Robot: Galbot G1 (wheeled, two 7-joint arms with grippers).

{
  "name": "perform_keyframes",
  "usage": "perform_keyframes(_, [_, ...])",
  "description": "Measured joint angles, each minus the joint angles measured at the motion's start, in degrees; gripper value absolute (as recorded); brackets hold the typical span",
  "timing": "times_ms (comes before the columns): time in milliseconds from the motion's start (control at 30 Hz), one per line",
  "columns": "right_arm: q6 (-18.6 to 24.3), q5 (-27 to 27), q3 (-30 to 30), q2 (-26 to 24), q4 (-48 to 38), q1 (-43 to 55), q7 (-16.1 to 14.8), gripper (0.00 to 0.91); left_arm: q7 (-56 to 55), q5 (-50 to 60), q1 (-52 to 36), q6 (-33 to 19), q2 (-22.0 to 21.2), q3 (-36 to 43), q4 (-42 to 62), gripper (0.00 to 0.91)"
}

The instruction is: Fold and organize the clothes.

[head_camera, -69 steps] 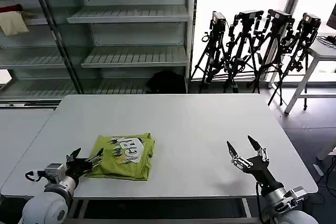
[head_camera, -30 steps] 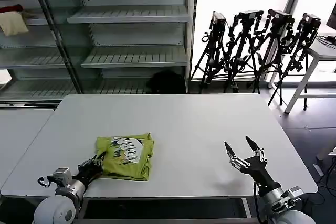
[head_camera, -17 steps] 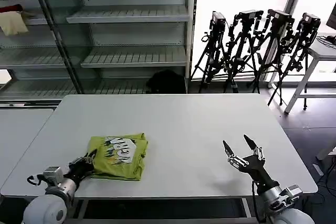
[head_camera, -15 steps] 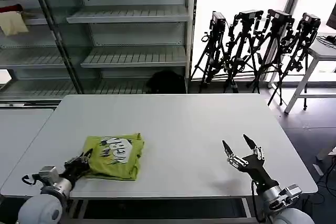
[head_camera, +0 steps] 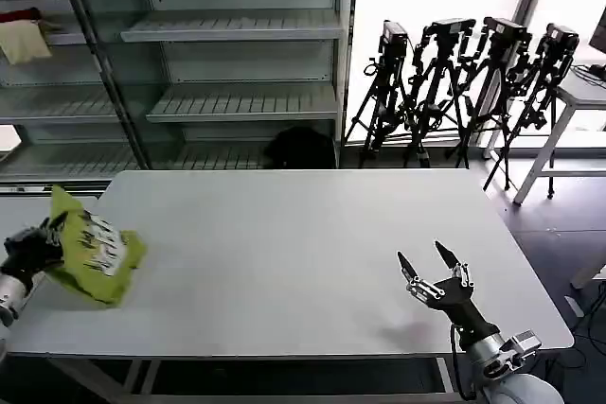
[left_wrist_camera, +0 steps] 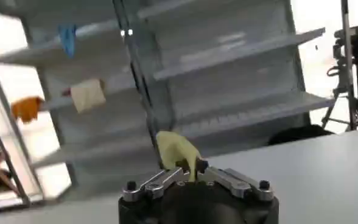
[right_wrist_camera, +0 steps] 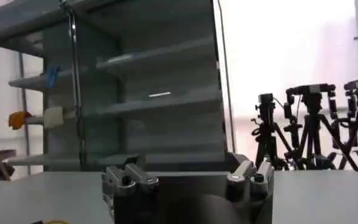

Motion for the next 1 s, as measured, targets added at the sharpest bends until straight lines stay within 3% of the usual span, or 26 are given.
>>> perform_keyframes(200, [0.1,-0.2,-0.3,0.5,0.2,-0.3,-0.2,0.907,3.4,7.6,-0.7,-4.1,0.0,3.6,-0.9,0.0])
perform_keyframes(433, [0.1,-0.3,0.2,0.3,0.2,-0.9,-0.2,0.907,5.3,16.7,-3.8,-9.2,-6.0,17.4,1.3,0.0])
perform_keyframes(733, [0.1,-0.6,0.0,0.5,0.4,-1.0,-0.2,0.907,4.5,18.4,-10.3,-8.7,-9.4,31.3,-1.2,0.03])
perform_keyframes(767, [0.1,-0.6,0.0,0.5,0.4,-0.9,-0.1,0.907,4.3,18.3,-11.0,-8.6,-9.5,32.4,-1.3,0.453])
perform_keyframes(800, [0.1,-0.6,0.0,0.6,0.4,-0.8,-0.1,0.907,4.1,18.1,-11.7,-8.4,-9.5,33.7,-1.3,0.786])
perform_keyframes(833, [0.0,-0.6,-0.1,0.7,0.5,-0.7,0.0,0.907,3.9,17.9,-12.3,-8.2,-9.5,34.7,-1.4,0.907])
perform_keyframes(1000, [-0.6,-1.1,-0.7,1.1,0.6,-0.1,0.3,0.907,2.1,17.5,-15.5,-7.4,-9.7,40.2,-2.6,0.907])
